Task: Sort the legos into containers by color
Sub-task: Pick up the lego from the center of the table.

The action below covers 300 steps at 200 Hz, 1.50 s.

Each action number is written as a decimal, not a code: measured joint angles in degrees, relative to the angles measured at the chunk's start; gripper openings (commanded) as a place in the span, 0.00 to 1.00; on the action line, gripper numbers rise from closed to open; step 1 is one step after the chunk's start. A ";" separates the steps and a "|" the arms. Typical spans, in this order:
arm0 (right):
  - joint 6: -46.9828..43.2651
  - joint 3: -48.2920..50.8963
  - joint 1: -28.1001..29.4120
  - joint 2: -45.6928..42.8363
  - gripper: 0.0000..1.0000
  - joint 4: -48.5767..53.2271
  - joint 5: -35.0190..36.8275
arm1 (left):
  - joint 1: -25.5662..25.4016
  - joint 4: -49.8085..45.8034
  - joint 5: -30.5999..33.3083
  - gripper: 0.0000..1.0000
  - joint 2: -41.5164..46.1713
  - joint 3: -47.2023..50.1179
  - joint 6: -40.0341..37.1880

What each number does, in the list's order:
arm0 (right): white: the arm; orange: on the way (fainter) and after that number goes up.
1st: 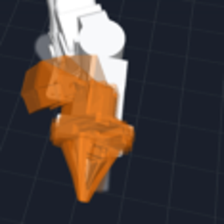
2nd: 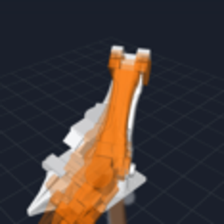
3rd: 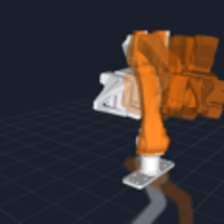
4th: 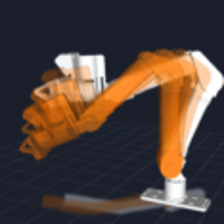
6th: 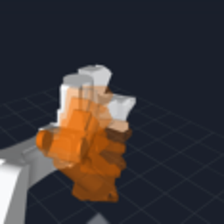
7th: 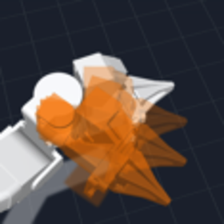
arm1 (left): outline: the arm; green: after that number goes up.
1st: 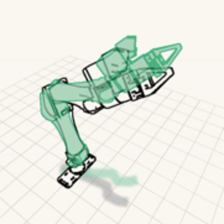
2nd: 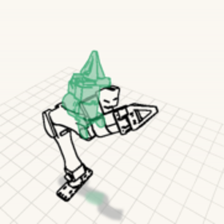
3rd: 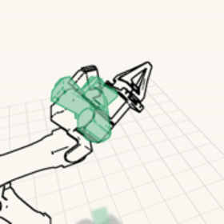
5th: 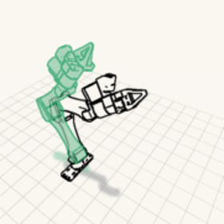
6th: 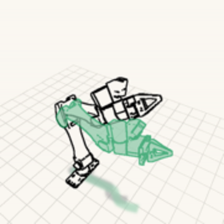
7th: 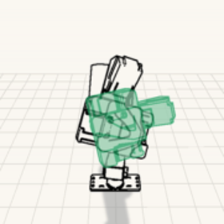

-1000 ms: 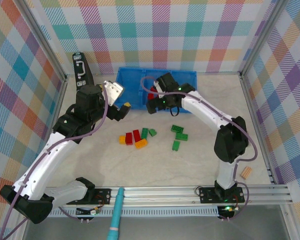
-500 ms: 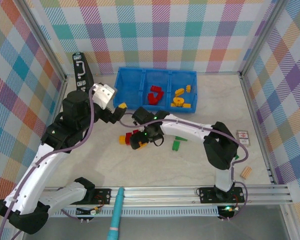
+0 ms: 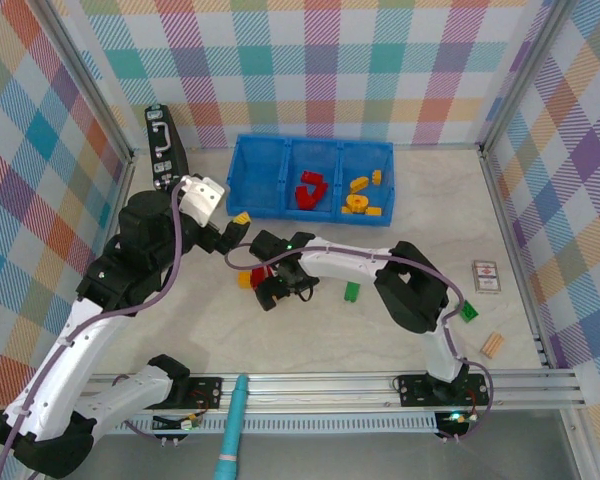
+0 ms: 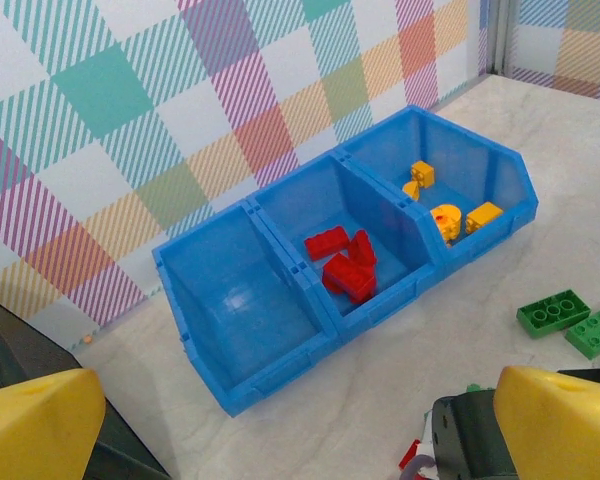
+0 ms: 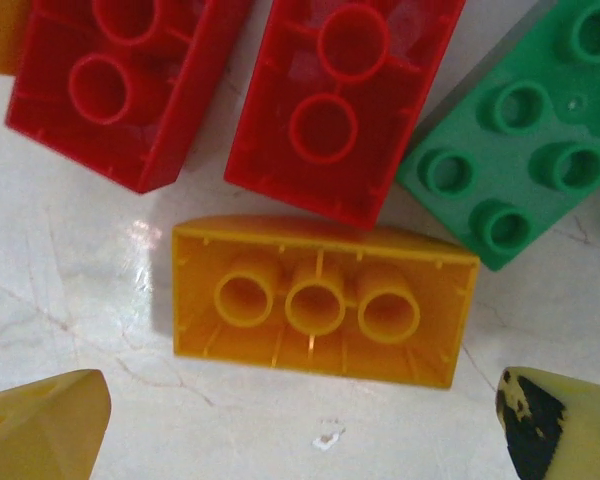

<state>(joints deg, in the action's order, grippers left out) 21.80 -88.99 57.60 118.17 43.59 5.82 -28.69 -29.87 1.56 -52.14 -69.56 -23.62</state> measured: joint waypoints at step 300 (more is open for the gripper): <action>0.00 -0.74 -4.96 -6.38 0.54 4.42 9.49 | 3.89 0.24 -0.79 1.00 -6.45 0.00 1.46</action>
<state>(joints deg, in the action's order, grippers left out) 21.80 -89.73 52.64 111.79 48.01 15.31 -24.80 -29.63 0.78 -58.59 -69.56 -22.15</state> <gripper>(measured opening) 0.601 0.998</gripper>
